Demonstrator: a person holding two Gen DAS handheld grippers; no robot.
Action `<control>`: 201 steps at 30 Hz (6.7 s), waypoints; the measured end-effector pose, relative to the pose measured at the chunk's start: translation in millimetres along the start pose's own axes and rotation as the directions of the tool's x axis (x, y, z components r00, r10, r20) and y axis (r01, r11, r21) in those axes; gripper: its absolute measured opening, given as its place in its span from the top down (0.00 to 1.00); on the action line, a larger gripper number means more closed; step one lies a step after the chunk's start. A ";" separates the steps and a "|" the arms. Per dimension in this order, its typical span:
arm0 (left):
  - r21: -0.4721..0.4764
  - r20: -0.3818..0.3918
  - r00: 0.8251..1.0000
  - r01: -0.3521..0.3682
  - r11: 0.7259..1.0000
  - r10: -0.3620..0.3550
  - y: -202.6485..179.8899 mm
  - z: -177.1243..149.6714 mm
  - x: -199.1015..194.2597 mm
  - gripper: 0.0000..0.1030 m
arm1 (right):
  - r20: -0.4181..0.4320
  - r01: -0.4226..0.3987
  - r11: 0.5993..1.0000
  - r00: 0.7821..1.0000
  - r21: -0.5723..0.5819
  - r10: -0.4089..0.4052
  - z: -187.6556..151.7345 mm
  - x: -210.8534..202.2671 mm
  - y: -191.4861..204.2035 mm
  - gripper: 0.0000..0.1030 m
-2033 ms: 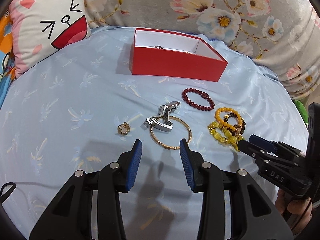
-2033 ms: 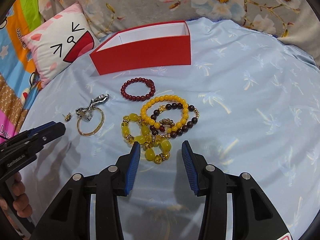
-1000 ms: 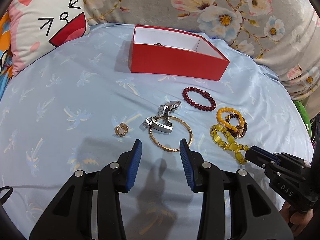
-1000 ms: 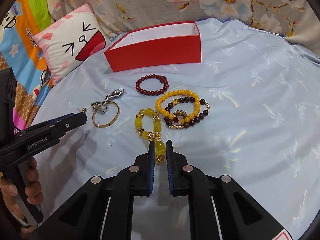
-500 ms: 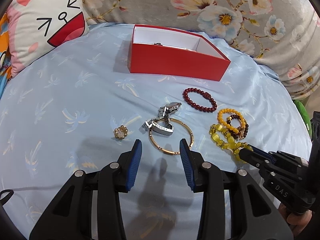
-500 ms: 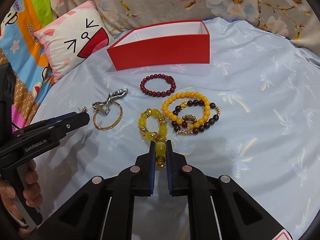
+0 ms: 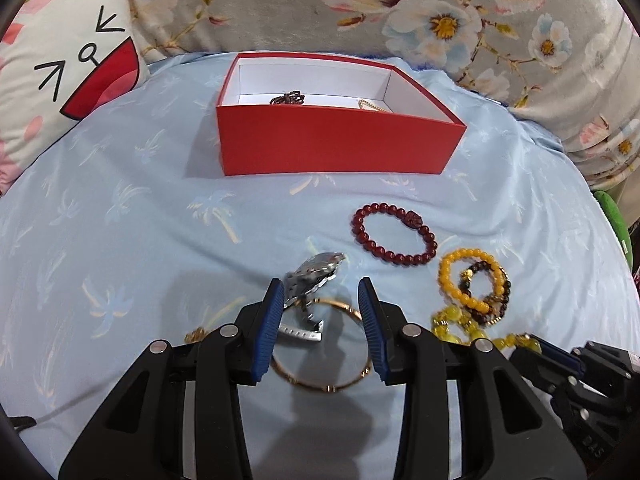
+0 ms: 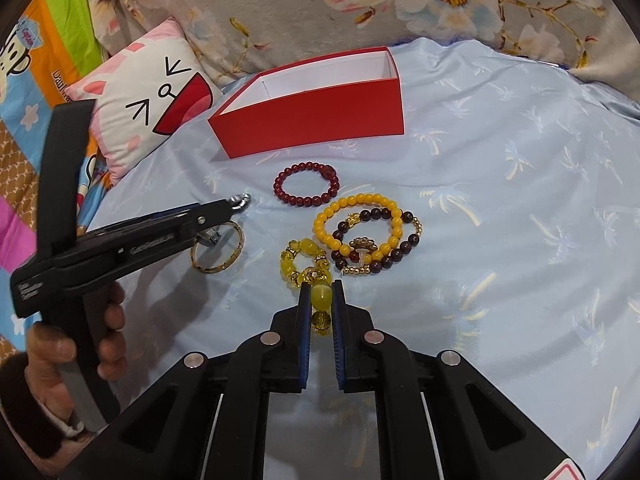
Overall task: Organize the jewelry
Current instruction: 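Close the left tool on the silver watch while the right tool holds the yellow bracelet, then carry the watch and yellow bracelet into the red box and open both tools, then lower the left tool onto the gold bangle and close it, then close the right tool on the dark red bead bracelet while the left tool holds the bangle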
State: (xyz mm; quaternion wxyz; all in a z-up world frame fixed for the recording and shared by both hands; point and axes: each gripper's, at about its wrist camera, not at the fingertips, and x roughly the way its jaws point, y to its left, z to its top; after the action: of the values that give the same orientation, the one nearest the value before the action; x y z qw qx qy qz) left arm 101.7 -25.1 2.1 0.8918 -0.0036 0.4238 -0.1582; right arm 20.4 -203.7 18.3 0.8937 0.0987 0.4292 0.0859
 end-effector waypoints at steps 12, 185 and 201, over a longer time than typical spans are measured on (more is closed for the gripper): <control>0.003 -0.010 1.000 -0.027 1.000 0.027 4.8 10.0 18.1 0.77 | -0.006 -0.010 1.000 1.000 0.014 0.010 1.9 2.9 -3.1 0.91; -0.044 0.009 0.988 -0.153 0.987 0.154 4.2 -18.4 -2.4 0.43 | -0.003 0.124 0.991 0.992 -0.044 -0.125 55.1 49.5 8.5 0.93; -0.034 0.031 0.992 -0.120 0.992 0.121 -8.8 -5.0 -27.2 0.43 | 0.052 0.091 0.996 0.995 -0.012 -0.090 35.6 -12.1 15.5 0.93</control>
State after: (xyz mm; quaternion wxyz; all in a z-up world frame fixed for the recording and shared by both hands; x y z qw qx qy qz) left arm 79.3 -25.1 20.7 0.9063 0.0051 0.4111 -0.0973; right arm 39.7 -195.3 53.1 0.9081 0.0750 0.4095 0.0457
